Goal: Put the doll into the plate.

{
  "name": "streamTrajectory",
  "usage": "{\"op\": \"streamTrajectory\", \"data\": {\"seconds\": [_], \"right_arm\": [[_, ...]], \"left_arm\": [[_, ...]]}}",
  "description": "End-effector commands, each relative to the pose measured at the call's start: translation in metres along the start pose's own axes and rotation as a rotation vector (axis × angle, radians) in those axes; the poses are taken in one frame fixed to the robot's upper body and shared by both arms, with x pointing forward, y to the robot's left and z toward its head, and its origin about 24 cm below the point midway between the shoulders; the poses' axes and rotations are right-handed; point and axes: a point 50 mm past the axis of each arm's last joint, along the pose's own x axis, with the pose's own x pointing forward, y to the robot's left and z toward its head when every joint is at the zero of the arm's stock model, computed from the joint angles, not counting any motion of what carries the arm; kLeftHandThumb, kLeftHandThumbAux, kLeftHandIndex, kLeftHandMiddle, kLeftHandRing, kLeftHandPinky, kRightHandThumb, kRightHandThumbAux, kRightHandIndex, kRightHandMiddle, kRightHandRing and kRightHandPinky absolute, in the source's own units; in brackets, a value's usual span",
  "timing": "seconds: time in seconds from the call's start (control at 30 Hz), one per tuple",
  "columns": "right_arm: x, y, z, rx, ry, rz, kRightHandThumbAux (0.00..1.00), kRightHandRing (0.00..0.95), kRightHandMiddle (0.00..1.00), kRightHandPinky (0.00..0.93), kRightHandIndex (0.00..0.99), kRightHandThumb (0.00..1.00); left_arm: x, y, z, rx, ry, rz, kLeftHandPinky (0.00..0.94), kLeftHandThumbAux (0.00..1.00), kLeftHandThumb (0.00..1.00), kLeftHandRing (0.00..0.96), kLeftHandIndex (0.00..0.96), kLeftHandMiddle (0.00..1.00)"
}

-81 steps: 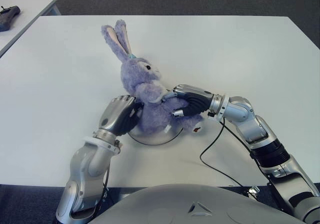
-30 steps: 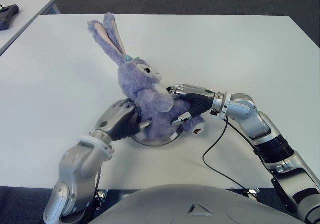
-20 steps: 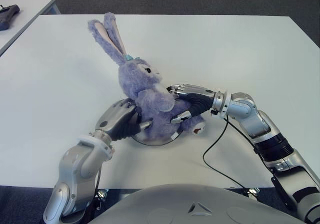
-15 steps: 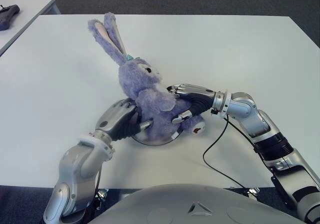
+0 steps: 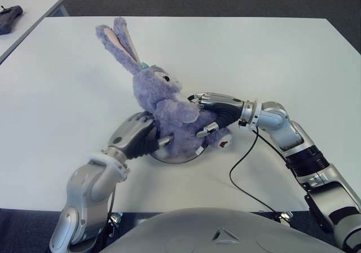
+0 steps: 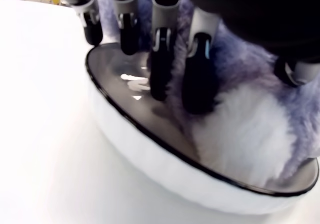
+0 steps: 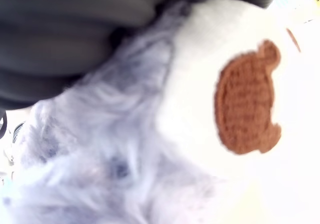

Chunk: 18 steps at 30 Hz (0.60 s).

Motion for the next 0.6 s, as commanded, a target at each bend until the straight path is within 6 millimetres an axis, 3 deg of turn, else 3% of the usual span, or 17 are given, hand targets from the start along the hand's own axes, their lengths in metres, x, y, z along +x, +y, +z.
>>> {"op": "streamTrajectory", "data": {"seconds": [0.03,0.6], "right_arm": [[-0.002,0.012,-0.010,0.019,0.055,0.074,0.211,0.000,0.000,0.000,0.000,0.208],[-0.011,-0.013,-0.013,-0.027,0.067,0.012,0.187,0.000,0.000,0.000,0.000,0.218]], "left_arm": [[0.000,-0.003,0.004,-0.021,-0.034,-0.030,0.000,0.174,0.287,0.000,0.000,0.000],[-0.008,-0.001,-0.003,-0.118,0.002,0.077,0.000,0.116,0.301,0.000,0.000,0.000]]}}
